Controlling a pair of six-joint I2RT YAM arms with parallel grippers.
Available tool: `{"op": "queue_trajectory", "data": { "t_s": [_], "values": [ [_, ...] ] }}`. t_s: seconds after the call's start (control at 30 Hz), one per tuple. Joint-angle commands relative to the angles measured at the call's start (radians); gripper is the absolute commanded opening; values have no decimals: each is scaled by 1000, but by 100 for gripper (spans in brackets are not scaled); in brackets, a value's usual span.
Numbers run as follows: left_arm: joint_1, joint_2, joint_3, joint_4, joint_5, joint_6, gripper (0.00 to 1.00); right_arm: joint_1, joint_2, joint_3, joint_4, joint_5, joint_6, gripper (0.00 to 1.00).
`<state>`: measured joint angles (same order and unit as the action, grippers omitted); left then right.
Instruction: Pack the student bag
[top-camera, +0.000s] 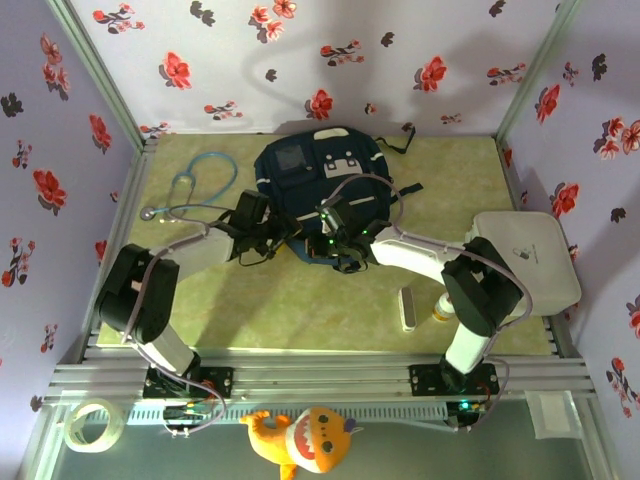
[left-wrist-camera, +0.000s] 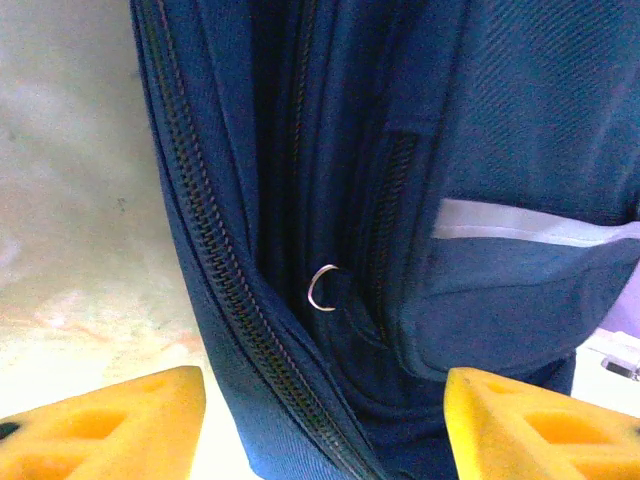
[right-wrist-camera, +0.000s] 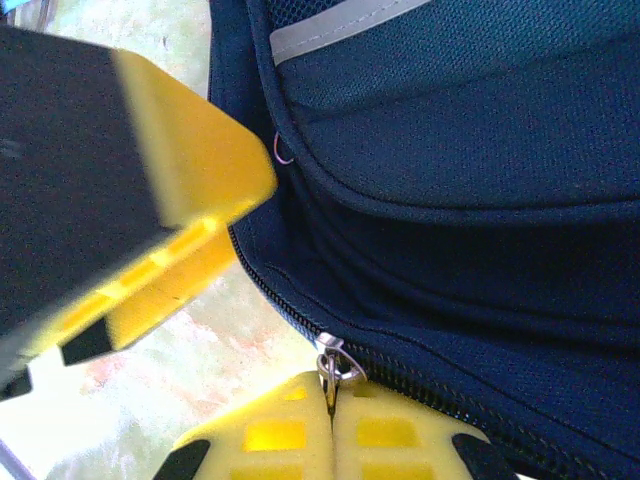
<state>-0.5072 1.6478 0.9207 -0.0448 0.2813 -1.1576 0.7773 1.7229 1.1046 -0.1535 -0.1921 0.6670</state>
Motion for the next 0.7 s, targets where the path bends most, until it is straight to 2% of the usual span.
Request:
{"op": "queue_trajectory", "data": {
  "t_s": [0.0,0.17,0.4,0.53,0.67],
  "values": [
    [-12,28,0,63,-13,-64,61,5,-5,13,43,-2,20,0],
    [-37,71,19,90,-10,-65,52,5,-4,8,38,7,21,0],
    [-42,102,55,70,-38,-41,26,5,-31,20,-76,44,-26,0],
    [-42,101,56,60,-47,-8,11,1,-71,45,-259,178,-94,0],
    [-40,94,64,54,-48,14,6,-9,-105,62,-399,330,-113,0]
  ]
}}
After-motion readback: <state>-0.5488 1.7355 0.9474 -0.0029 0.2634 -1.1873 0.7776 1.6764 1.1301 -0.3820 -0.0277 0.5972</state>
